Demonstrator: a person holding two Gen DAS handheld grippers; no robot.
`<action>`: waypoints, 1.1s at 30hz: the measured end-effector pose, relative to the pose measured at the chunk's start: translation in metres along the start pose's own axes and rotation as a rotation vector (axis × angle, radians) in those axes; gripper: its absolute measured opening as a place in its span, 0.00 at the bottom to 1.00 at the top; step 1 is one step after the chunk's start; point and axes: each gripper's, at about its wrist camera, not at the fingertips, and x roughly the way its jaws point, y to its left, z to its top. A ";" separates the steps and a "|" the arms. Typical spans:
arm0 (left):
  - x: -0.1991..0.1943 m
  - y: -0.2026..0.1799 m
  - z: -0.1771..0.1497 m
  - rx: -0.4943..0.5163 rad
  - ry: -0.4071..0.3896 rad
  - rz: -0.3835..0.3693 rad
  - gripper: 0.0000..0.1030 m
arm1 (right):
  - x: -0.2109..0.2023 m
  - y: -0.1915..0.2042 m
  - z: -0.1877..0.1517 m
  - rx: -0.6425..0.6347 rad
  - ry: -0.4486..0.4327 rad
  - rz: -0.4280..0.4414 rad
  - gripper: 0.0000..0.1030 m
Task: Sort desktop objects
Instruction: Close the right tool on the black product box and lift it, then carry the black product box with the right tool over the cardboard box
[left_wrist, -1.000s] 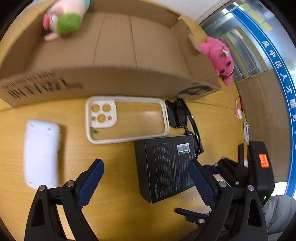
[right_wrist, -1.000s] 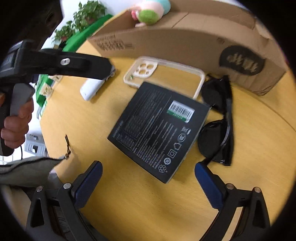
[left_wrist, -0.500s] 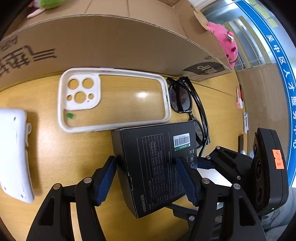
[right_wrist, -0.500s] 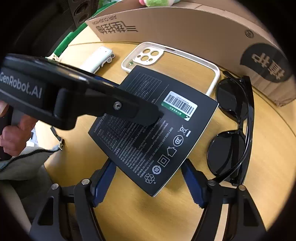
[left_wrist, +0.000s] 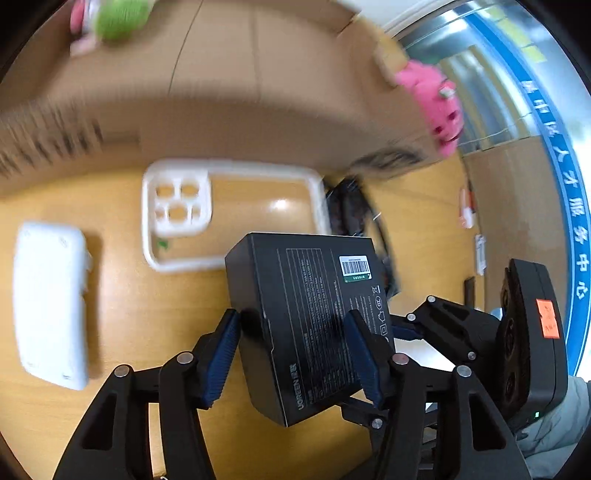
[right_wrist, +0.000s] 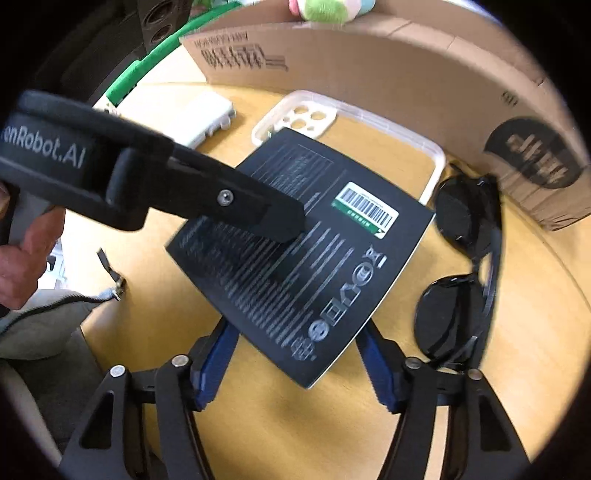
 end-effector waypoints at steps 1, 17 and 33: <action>-0.014 -0.007 0.003 0.020 -0.027 0.013 0.57 | -0.010 0.000 0.003 0.007 -0.021 -0.006 0.61; -0.205 -0.110 0.055 0.298 -0.487 0.082 0.51 | -0.195 0.017 0.103 -0.042 -0.389 -0.180 0.61; -0.244 -0.105 0.099 0.313 -0.574 0.130 0.51 | -0.230 0.037 0.145 -0.096 -0.455 -0.235 0.61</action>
